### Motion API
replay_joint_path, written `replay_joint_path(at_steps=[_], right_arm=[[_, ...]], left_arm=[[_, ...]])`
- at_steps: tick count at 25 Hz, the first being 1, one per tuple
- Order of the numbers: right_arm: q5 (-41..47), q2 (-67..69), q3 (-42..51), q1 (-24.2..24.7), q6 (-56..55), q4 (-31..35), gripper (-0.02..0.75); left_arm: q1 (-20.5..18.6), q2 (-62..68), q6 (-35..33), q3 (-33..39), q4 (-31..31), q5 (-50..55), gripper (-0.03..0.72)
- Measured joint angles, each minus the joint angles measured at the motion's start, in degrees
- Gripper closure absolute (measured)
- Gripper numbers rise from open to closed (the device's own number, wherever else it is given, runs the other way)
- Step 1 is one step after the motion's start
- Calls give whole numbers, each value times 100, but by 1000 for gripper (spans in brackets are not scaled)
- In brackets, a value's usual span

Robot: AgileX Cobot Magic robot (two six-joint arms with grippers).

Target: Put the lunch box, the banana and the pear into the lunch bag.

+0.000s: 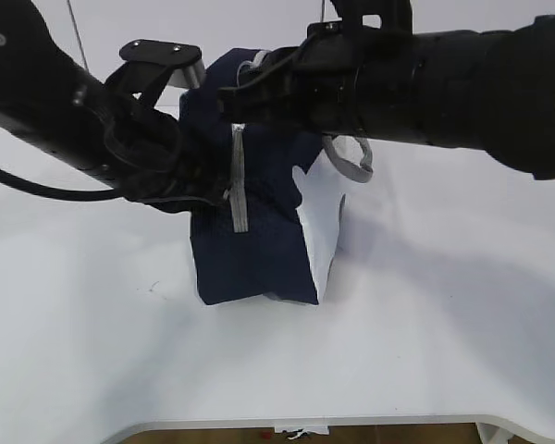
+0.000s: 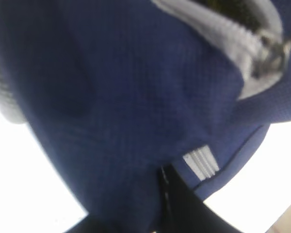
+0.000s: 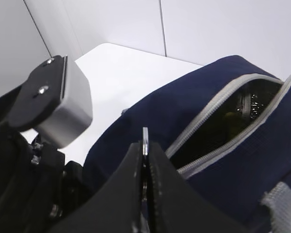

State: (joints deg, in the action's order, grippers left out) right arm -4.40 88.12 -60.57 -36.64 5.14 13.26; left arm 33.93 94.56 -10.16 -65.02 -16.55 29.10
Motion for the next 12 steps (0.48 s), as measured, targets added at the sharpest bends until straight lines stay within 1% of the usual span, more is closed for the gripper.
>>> replay_joint_path(at_steps=[6,9,12], right_arm=[[-38,0,0,70,0,82,737],[-52,0,0,202,0,177,737],[-70,0,0,381,0,250,737]], left_arm=[[0,-59,0,0,610,133,690],[5,-133,0,0,862,191,690],[5,-199,0,0,986,276,690]])
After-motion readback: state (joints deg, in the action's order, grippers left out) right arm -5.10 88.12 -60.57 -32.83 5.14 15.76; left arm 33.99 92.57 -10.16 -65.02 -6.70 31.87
